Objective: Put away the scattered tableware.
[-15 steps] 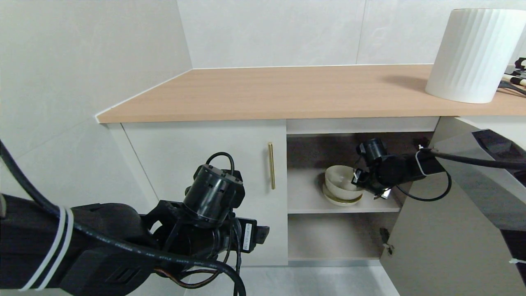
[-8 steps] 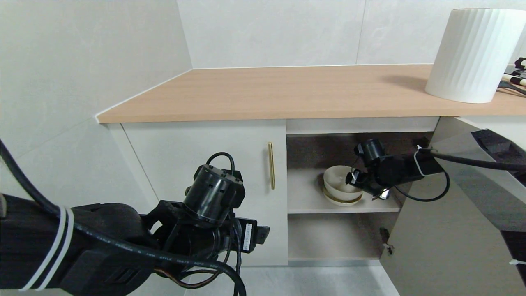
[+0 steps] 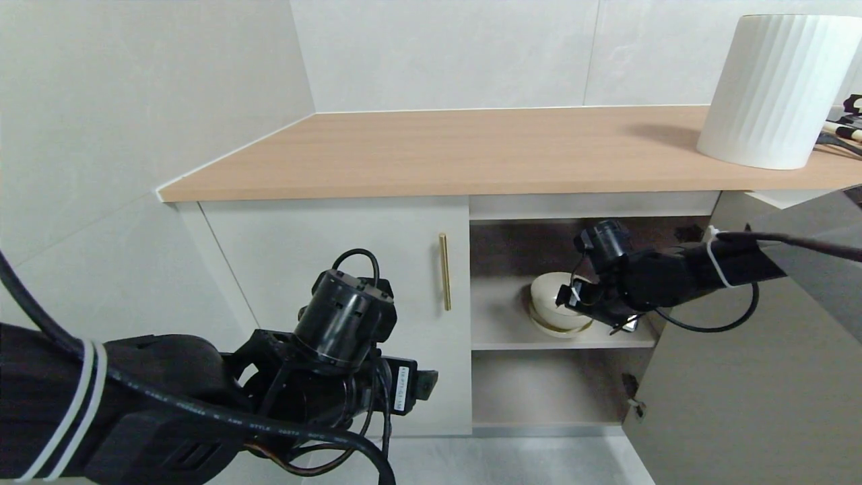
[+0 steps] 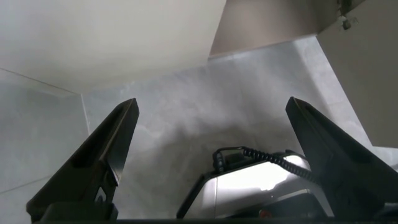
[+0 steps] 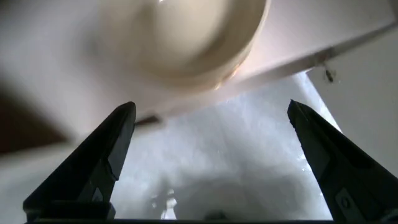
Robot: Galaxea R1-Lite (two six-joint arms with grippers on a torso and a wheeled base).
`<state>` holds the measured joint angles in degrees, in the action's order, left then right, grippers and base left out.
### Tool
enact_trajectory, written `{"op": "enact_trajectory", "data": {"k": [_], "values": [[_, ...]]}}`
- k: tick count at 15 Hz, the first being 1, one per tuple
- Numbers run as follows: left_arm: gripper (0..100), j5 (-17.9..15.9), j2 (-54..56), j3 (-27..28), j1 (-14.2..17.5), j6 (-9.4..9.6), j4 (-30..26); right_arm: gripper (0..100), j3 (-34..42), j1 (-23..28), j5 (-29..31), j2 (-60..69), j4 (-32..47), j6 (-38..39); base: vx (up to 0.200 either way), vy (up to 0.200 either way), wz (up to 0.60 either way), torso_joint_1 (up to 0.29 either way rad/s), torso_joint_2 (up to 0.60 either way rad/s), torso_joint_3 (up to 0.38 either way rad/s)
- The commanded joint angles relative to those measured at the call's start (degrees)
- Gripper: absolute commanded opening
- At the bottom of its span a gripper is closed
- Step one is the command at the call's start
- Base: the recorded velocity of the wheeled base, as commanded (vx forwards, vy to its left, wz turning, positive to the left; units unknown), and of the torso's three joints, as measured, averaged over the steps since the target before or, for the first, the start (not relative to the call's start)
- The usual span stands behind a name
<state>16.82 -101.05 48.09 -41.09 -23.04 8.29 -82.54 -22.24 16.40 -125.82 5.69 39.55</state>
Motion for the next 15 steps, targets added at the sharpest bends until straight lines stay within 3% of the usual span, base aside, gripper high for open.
{"op": "enact_trajectory", "data": {"k": [1, 7, 15], "values": [[100, 0.23, 1.12, -0.37, 0.05, -0.08, -0.03, 100, 11.44, -4.31, -0.22, 11.65, 0.02, 0.00, 0.000, 0.000, 0.00, 0.000, 0.00, 0.000], [100, 1.81, 2.96, -1.07, 0.05, -0.60, -0.12, 100, 28.75, -9.40, -0.84, 22.20, -0.16, 0.18, -0.033, 0.000, 0.00, 0.001, 0.00, 0.000], [100, 1.81, 2.87, -0.98, 0.05, -0.60, -0.12, 100, 31.13, -11.07, -2.33, 25.54, -0.07, -0.17, -0.200, 0.000, 0.00, 0.002, 0.00, 0.002]]}}
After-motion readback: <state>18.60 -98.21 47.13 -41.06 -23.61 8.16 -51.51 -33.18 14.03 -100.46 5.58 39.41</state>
